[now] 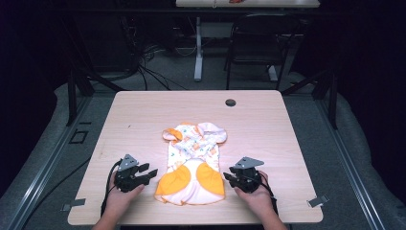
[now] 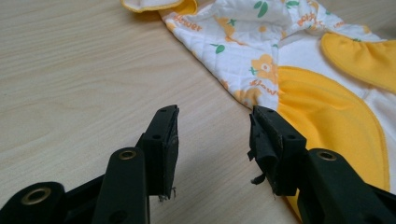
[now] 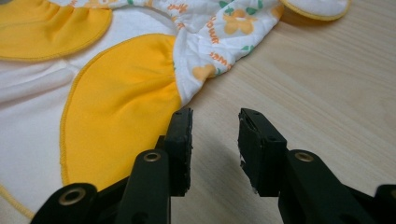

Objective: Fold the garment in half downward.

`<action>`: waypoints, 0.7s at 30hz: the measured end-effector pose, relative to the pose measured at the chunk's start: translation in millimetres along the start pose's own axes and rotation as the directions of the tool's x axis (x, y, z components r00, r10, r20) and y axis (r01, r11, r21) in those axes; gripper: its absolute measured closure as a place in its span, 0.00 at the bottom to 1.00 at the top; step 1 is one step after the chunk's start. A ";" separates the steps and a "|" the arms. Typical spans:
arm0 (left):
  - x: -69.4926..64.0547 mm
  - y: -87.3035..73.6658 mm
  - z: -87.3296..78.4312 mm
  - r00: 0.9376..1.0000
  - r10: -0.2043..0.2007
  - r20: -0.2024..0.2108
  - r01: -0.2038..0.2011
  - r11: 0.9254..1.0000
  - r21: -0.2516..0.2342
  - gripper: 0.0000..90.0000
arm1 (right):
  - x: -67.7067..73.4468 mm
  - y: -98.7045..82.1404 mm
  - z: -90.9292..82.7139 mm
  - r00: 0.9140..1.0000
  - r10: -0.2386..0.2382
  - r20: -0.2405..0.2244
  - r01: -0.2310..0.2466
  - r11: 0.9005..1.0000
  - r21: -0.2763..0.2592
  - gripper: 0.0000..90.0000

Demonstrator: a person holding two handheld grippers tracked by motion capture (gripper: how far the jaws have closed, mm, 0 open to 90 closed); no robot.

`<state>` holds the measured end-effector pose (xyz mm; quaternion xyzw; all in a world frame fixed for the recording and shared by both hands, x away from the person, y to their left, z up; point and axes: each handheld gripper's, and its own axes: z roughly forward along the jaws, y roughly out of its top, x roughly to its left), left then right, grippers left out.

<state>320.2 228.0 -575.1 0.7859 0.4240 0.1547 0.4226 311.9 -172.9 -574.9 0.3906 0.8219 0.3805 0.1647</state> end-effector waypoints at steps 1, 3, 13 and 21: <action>0.0 0.0 0.0 1.000 0.000 0.000 0.000 1.000 0.000 0.60 | 0.0 0.0 0.0 1.000 0.000 0.000 0.000 1.000 0.000 0.72; -0.2 0.7 1.1 1.000 -0.008 0.008 0.008 1.000 0.000 0.61 | 0.5 0.2 0.3 1.000 -0.020 0.007 0.020 1.000 0.011 0.72; -7.2 5.6 1.5 0.999 0.038 0.023 -0.039 0.999 0.022 0.84 | 6.1 5.4 1.0 1.000 -0.019 -0.023 0.019 1.000 0.014 0.84; -14.9 27.8 15.8 0.995 0.089 0.052 -0.092 0.994 0.061 1.00 | 11.6 31.7 6.9 0.997 -0.066 -0.045 0.068 0.997 0.048 1.00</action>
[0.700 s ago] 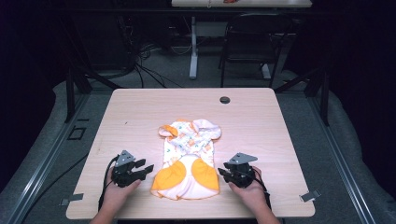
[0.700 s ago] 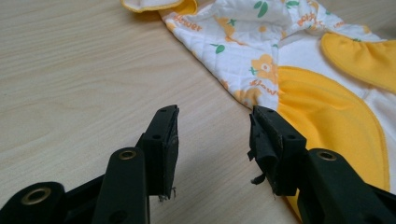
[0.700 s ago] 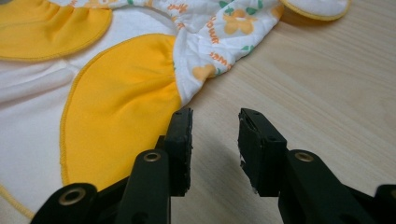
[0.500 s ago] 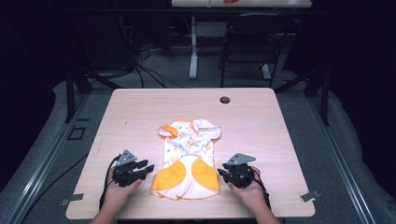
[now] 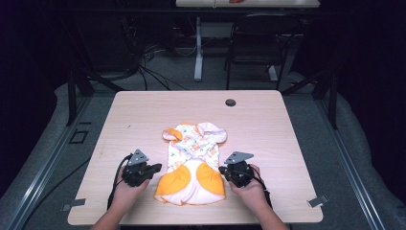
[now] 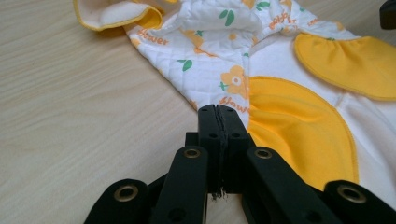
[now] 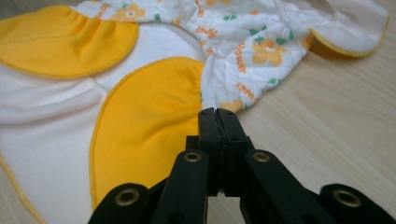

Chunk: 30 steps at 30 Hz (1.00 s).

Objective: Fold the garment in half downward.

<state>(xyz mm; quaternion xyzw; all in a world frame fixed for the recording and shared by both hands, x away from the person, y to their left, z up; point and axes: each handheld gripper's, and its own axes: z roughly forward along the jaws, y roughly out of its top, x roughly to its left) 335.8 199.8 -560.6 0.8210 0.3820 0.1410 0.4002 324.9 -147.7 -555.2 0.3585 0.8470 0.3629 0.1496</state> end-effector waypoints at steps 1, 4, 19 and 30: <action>0.0 0.0 0.0 1.000 0.000 0.000 0.000 1.000 0.000 1.00 | -0.3 3.4 1.5 1.000 -0.009 -0.003 0.009 1.000 0.013 1.00; 2.0 9.2 9.5 1.000 -0.005 0.020 0.005 1.000 0.005 1.00 | 0.0 10.3 6.1 1.000 -0.023 -0.006 0.023 1.000 0.020 1.00; 2.1 33.0 58.6 1.000 0.012 0.022 -0.013 0.996 0.084 1.00 | -18.1 37.0 49.7 1.000 0.018 0.000 -0.018 0.994 0.109 1.00; -0.8 28.4 59.8 0.999 0.035 0.037 -0.038 0.994 0.104 1.00 | -18.1 30.5 52.1 1.000 0.020 -0.017 -0.018 0.992 0.121 1.00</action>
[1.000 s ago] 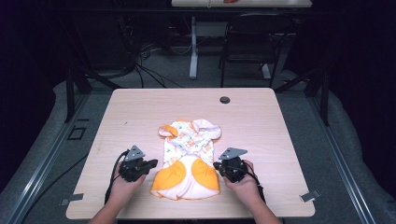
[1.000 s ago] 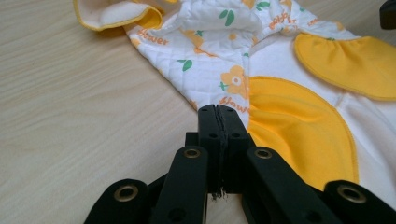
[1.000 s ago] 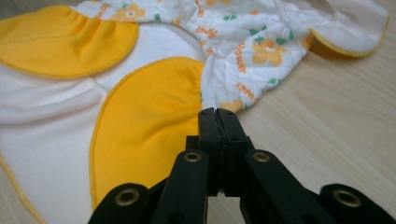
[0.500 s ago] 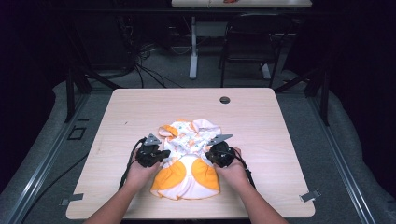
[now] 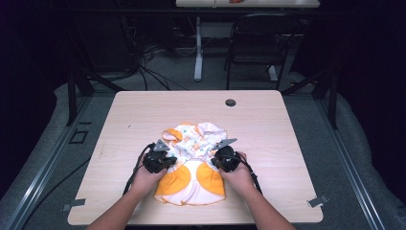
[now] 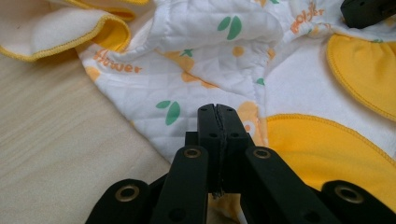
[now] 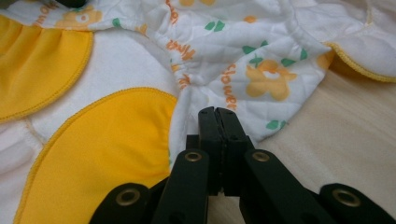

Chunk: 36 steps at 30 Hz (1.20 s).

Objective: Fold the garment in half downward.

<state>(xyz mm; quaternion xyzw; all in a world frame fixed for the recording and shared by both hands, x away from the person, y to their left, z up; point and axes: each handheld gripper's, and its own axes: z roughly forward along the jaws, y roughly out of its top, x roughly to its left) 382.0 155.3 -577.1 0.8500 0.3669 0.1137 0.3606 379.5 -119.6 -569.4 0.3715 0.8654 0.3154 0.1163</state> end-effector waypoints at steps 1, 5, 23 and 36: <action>-0.3 -0.5 -0.6 1.000 0.001 0.003 -0.001 1.000 0.001 1.00 | 1.1 -0.1 -1.0 1.000 -0.008 0.000 0.008 1.000 0.010 1.00; -2.7 -2.5 -3.5 1.000 0.015 0.013 -0.015 1.000 0.013 1.00 | 4.1 -2.1 -2.8 0.999 -0.032 -0.009 0.032 0.999 0.015 1.00; -15.5 -16.3 -17.0 0.998 0.030 0.060 -0.032 0.999 0.033 1.00 | 21.1 -15.0 -14.8 0.993 -0.093 -0.067 0.095 0.995 0.040 1.00; -20.5 -21.3 -21.8 0.996 0.037 0.081 -0.041 0.998 0.040 1.00 | 26.3 -18.5 -18.1 0.990 -0.122 -0.076 0.125 0.991 0.045 1.00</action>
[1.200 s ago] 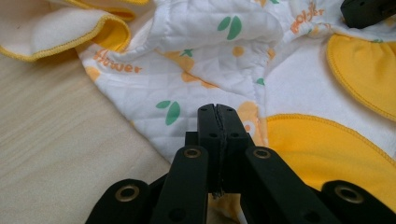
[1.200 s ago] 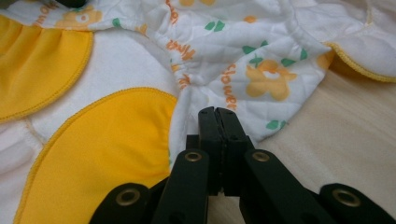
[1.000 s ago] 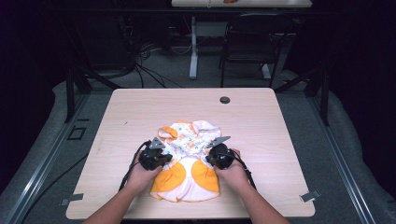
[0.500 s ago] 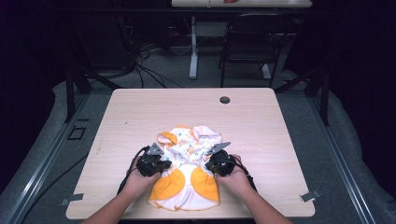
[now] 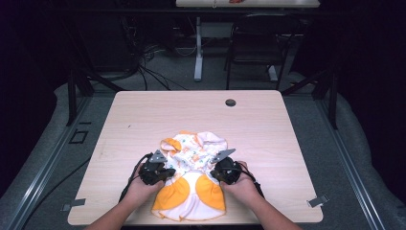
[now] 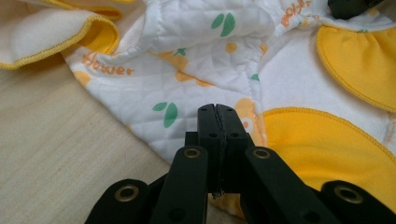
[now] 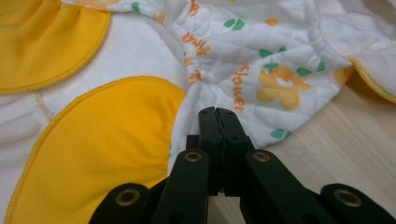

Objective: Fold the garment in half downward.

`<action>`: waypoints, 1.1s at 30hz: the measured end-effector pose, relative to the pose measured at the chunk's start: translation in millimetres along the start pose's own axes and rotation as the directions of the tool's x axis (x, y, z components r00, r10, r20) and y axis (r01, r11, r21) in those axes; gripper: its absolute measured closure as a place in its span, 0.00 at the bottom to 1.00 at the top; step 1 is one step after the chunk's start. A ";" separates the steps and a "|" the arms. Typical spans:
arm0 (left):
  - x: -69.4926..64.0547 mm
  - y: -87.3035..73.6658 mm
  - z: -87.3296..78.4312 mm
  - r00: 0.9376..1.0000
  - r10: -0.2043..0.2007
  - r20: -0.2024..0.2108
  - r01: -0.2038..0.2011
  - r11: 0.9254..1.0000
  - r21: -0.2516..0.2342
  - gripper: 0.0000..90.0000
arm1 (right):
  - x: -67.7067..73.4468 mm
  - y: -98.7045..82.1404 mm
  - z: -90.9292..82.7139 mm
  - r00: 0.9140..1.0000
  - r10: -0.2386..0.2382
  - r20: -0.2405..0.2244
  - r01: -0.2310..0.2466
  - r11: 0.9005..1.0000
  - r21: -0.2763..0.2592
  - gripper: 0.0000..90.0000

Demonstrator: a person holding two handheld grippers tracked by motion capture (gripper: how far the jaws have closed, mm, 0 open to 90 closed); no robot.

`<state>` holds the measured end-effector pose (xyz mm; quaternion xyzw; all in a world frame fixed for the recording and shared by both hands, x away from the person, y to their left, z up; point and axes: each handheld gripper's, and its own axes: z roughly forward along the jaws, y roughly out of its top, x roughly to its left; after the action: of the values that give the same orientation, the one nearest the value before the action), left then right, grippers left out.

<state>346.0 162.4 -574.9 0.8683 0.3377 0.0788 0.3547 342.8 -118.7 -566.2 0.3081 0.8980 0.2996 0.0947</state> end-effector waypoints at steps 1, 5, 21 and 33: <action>-0.1 -0.8 -0.6 1.000 0.002 0.003 -0.002 1.000 0.000 1.00 | 1.1 -0.4 -0.9 1.000 -0.006 -0.007 0.006 1.000 0.007 1.00; -1.0 -1.7 -1.1 1.000 -0.007 0.010 0.007 1.000 -0.001 1.00 | 2.5 -0.8 -1.4 1.000 -0.014 -0.005 0.014 1.000 0.010 1.00; -4.8 -3.5 -4.6 1.000 0.017 0.020 -0.018 1.000 0.020 1.00 | 7.7 -1.0 -3.1 0.999 -0.035 -0.018 0.036 0.999 0.026 1.00; 14.5 40.8 -12.4 1.000 0.024 0.005 -0.024 1.000 -0.014 0.99 | -13.9 32.7 -18.4 0.999 -0.037 0.004 0.037 0.999 0.004 0.99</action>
<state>374.0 157.5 -539.9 0.8701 0.3258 0.0833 0.3604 363.5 -115.4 -532.2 0.2921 0.9039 0.2954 0.1015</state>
